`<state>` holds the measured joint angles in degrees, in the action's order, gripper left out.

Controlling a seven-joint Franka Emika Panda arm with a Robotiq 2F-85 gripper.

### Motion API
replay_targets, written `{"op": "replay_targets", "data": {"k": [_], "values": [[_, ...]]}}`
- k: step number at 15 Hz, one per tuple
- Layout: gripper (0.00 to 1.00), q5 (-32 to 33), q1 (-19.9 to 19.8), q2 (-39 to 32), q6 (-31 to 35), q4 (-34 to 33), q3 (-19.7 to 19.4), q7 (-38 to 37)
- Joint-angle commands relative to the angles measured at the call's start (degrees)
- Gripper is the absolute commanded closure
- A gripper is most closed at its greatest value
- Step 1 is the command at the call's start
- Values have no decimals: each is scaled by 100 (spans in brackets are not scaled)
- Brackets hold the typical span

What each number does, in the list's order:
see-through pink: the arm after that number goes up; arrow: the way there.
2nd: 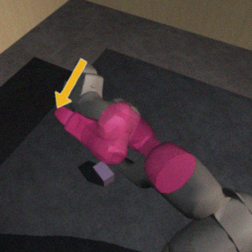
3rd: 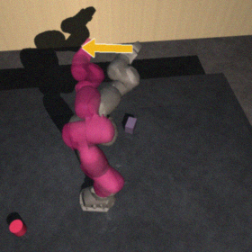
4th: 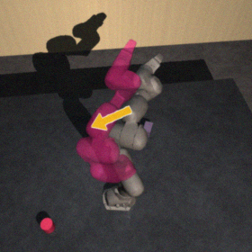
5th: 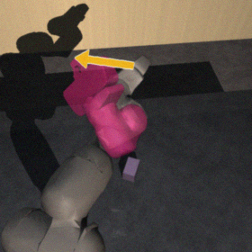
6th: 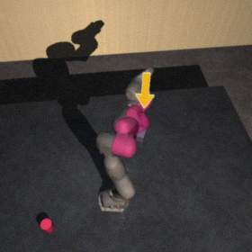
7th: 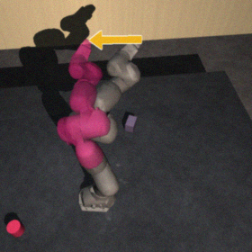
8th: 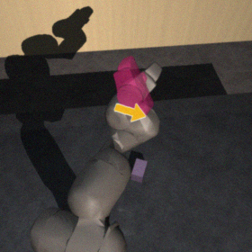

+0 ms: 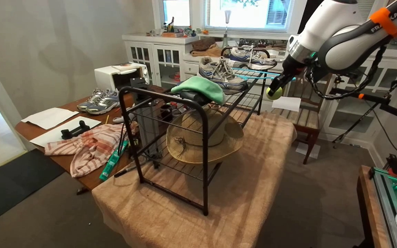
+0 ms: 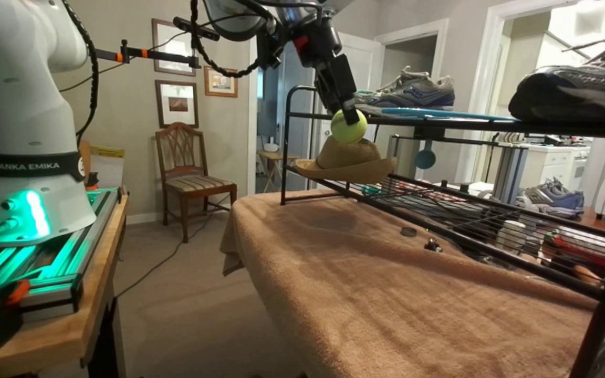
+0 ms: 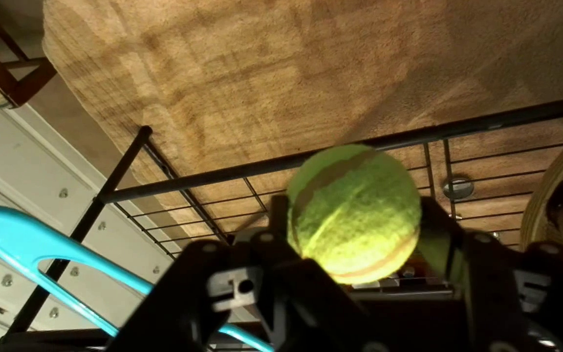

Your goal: Put the ball on the bottom stand

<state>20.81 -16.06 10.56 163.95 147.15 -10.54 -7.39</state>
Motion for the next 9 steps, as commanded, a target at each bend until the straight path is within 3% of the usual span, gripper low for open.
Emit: {"op": "replay_targets", "data": {"k": [1,4,9], "values": [[59,-11,-137,-184,755,193,-43,312],[59,-68,-34,-585,1357,145,-235,434],[59,-257,9,-1364,2134,-94,-219,340]]}}
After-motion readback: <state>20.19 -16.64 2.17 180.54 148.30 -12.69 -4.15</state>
